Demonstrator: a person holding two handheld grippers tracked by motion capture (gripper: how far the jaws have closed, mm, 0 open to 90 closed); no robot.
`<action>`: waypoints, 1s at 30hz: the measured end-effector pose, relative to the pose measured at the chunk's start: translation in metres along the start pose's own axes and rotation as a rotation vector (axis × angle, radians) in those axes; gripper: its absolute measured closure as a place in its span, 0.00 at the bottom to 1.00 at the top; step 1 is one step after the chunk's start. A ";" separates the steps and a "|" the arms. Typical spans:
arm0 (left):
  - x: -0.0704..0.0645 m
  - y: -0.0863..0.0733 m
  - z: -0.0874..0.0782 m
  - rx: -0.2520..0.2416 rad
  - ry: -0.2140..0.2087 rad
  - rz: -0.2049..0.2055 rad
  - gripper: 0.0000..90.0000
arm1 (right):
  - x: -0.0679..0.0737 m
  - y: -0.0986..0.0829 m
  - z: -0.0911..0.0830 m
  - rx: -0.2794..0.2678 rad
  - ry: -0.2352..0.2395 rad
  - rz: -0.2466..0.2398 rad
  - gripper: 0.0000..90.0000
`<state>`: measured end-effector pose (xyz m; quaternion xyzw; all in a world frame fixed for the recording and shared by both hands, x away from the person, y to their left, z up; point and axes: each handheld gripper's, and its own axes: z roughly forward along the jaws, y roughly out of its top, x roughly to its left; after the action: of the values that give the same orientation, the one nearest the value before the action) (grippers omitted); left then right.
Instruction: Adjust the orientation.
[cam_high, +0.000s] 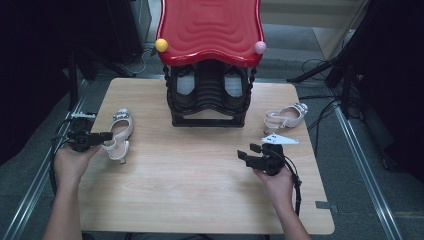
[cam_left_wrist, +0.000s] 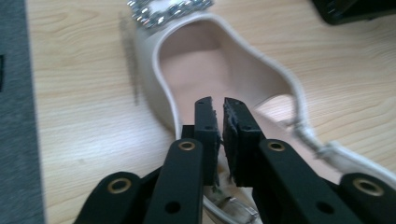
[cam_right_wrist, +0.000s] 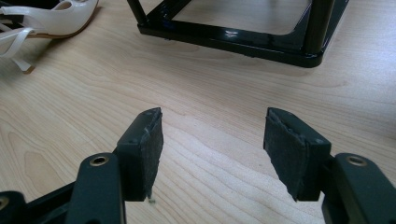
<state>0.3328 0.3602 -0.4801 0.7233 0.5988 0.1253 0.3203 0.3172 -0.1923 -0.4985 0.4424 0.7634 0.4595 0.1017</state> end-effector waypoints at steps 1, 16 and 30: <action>-0.002 0.001 -0.002 -0.013 -0.002 0.002 0.91 | 0.000 0.000 0.000 0.000 0.000 -0.002 0.43; 0.011 -0.001 0.010 -0.034 0.055 -0.079 0.61 | 0.000 -0.002 0.001 0.013 -0.003 -0.002 0.43; 0.019 -0.006 0.029 -0.019 0.051 -0.108 0.77 | 0.001 -0.007 -0.002 0.033 -0.021 -0.009 0.43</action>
<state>0.3491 0.3698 -0.5097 0.6835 0.6435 0.1319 0.3183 0.3119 -0.1942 -0.5027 0.4453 0.7717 0.4419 0.1043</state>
